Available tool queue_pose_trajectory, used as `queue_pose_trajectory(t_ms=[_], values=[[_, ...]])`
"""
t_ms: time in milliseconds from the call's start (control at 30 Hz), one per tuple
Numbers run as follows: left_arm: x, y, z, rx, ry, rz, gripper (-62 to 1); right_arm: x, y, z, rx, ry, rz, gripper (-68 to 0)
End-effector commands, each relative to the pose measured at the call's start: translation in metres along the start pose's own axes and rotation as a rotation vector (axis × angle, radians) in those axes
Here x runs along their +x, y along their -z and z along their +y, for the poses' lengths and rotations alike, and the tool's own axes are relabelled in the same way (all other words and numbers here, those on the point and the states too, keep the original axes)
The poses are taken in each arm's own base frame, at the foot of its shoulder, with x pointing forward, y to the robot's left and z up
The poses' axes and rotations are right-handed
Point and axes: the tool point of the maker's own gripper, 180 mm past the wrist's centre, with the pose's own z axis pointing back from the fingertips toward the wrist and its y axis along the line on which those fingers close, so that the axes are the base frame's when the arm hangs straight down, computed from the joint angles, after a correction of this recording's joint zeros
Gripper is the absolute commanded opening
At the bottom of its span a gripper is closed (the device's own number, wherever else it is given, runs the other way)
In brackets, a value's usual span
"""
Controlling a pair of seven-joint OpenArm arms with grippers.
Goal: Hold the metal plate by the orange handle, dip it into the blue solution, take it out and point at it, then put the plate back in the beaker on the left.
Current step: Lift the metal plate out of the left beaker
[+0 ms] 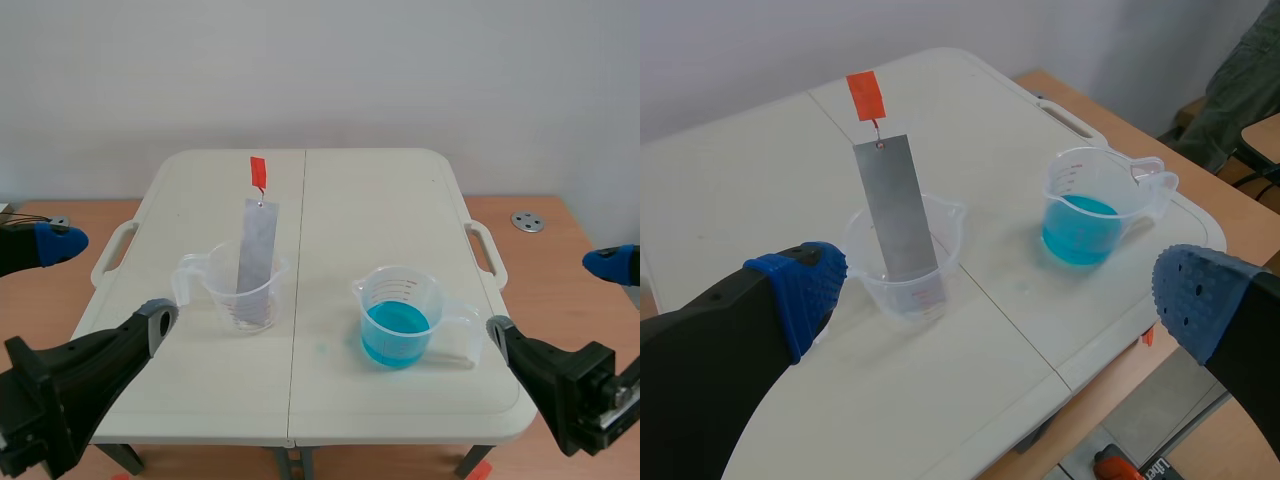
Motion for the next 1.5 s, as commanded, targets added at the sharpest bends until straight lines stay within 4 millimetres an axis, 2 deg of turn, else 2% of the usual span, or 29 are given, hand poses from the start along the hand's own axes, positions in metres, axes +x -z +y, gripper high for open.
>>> queue_pose_trajectory(t_ms=[0, 633, 667, 700, 767, 800, 833, 1100, 1333, 1467], values=[[0.004, 0.001, -0.001, -0.005, -0.003, -0.020, 1.4, 0.007, 0.001, -0.002, -0.003, -0.005, -0.027, -1.2], [0.004, 0.001, -0.001, -0.005, -0.003, -0.017, 1.4, 0.007, 0.001, -0.002, -0.003, -0.005, -0.028, -1.2], [0.004, 0.001, -0.001, -0.005, -0.004, -0.017, -6.4, 0.007, 0.001, -0.002, -0.003, -0.005, -0.028, -1.2], [0.004, 0.001, -0.001, -0.005, -0.004, -0.018, -20.3, 0.008, 0.001, -0.002, -0.004, -0.006, -0.029, -1.2], [0.004, 0.001, -0.001, -0.006, -0.005, -0.018, -51.8, 0.008, 0.002, -0.002, -0.003, -0.006, -0.031, -1.2], [0.004, 0.001, -0.001, -0.006, -0.006, -0.019, -61.3, 0.008, 0.002, -0.002, 0.000, -0.006, -0.032, -1.2], [0.004, 0.001, -0.001, -0.006, -0.007, -0.019, -58.7, 0.008, 0.002, -0.001, 0.005, -0.005, -0.031, -1.2], [0.004, 0.001, -0.001, -0.005, -0.006, -0.017, -58.8, 0.014, 0.005, -0.004, 0.004, -0.016, -0.050, -1.2], [-0.006, -0.005, -0.006, -0.009, -0.030, 0.020, -58.8, 0.036, 0.015, -0.013, -0.009, -0.049, -0.115, -1.2], [-0.018, -0.014, -0.013, -0.011, -0.063, 0.058, -58.8, 0.051, 0.027, -0.007, 0.020, -0.058, -0.162, -1.2]])
